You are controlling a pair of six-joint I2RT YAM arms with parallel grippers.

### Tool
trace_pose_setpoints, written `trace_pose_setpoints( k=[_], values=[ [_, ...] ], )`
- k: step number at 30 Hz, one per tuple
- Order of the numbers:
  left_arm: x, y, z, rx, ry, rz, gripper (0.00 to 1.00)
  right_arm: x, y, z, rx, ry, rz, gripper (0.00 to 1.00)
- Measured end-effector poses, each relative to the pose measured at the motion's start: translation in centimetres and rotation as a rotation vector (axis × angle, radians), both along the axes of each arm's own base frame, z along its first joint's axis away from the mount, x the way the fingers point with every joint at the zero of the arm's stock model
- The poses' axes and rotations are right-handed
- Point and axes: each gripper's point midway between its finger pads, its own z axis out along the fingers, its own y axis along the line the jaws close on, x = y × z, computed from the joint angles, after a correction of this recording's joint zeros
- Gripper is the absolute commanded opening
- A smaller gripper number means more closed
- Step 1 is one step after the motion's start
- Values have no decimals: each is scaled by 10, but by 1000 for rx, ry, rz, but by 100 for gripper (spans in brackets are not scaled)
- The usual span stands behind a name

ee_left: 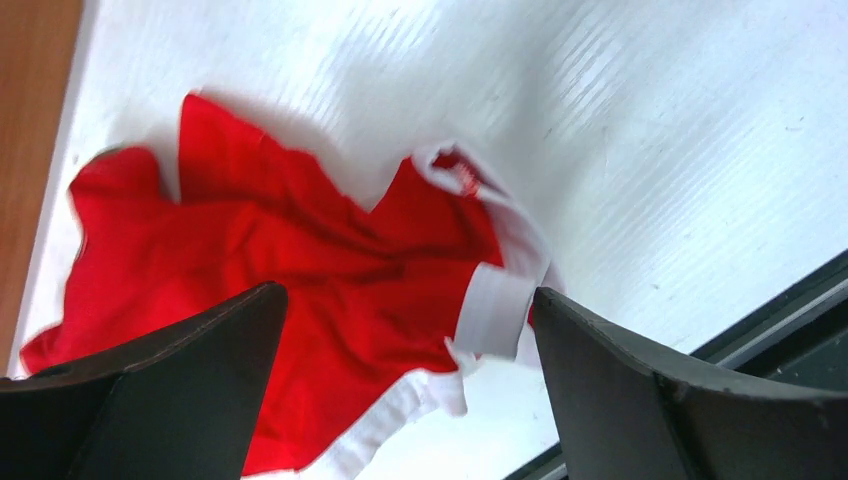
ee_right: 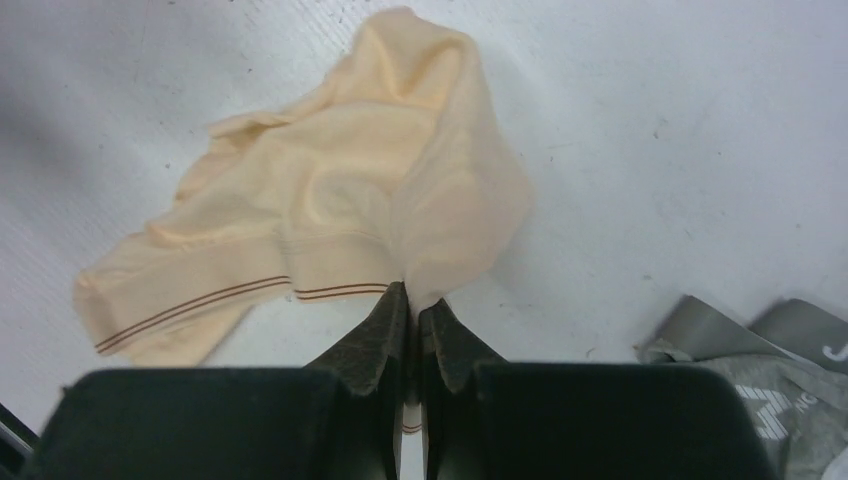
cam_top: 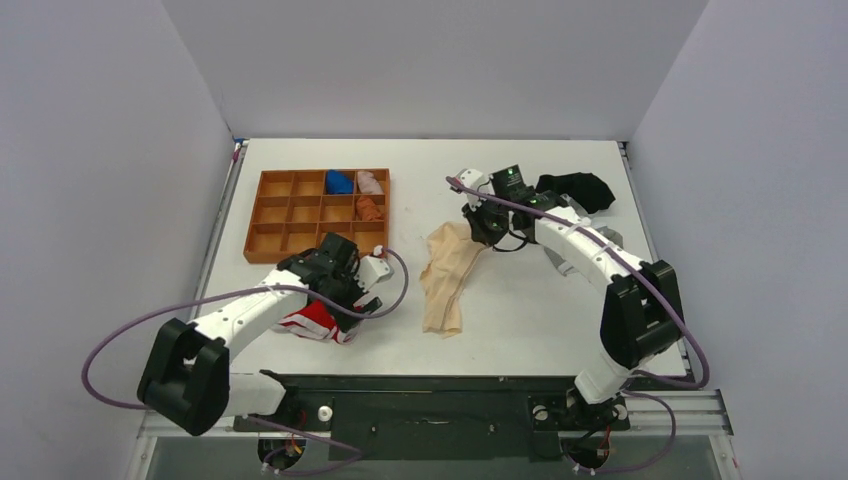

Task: Roll the underwear
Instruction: Move the underwear to the center of the board, then pick up the underwear from the center of the board.

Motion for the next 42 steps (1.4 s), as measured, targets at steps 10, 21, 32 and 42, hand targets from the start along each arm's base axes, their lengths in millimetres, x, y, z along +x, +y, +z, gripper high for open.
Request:
trace_pose_setpoints(
  k=[10,21,32,42],
  values=[
    [8,5,-37,182,52,5,46,-10,-13,1,-22,26,-17,0],
    [28,128,-13,276,-34,334,71,-15,-12,1,-32,44,-11,0],
    [58,78,61,-67,-159,320,97,-13,3,78,-48,-45,102,0],
    [96,26,148,-452,-356,359,97,-24,29,248,39,-392,242,0]
  ],
)
